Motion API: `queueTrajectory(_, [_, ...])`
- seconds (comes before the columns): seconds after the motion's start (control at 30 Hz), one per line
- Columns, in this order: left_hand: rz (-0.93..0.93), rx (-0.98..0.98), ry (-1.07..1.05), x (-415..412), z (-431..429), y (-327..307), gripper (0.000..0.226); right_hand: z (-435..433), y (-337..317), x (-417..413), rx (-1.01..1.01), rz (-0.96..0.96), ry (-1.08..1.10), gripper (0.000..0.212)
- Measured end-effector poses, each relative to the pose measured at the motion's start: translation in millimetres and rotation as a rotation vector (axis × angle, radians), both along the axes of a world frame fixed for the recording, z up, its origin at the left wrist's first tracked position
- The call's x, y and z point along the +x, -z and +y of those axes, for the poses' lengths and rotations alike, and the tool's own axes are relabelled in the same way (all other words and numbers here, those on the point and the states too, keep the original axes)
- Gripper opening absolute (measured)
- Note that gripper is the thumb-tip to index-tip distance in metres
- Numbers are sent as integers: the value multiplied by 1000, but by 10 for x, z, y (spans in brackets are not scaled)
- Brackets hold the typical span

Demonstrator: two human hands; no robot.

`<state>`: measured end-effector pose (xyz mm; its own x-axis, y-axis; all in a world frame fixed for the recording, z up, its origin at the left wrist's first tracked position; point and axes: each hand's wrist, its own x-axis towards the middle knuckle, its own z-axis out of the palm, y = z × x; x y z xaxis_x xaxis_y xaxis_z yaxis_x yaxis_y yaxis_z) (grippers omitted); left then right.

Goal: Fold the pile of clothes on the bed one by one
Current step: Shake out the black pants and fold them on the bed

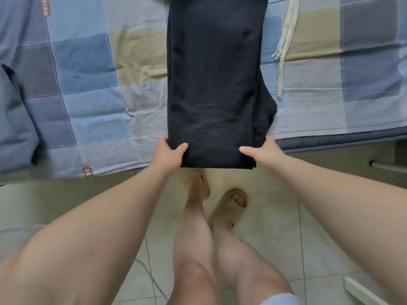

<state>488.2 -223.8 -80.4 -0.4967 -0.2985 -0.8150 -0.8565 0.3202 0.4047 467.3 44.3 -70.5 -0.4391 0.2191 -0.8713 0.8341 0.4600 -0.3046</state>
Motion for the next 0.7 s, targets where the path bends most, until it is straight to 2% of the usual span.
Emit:
queueTrajectory(0.1, [-4, -59, -7, 189, 53, 0, 42, -34, 22, 66, 50, 8, 99, 82])
queueTrajectory(0.2, [3, -36, -54, 242, 70, 19, 32, -27, 101, 66, 81, -29, 90, 87])
queueTrajectory(0.33, [18, 3, -109, 274, 84, 63, 26, -43, 223, 182, 9, -9, 138, 83])
queueTrajectory(0.37, [21, 10, -103, 290, 95, 66, 25, -45, 231, 229, 1, 19, 152, 78])
queueTrajectory(0.47, [1, 44, -73, 366, 119, 18, 24, -23, 191, 429, -13, 125, 170, 38])
queueTrajectory(0.53, [-36, 82, -57, 440, 133, -80, 19, 0, 88, 601, -53, 146, 201, 22])
queueTrajectory(0.6, [-86, 120, -57, 547, 140, -220, 15, 18, -35, 783, -98, 123, 260, 10])
queueTrajectory(0.7, [-172, 144, -55, 762, 126, -495, 19, 17, -270, 1049, -87, 81, 272, 10])
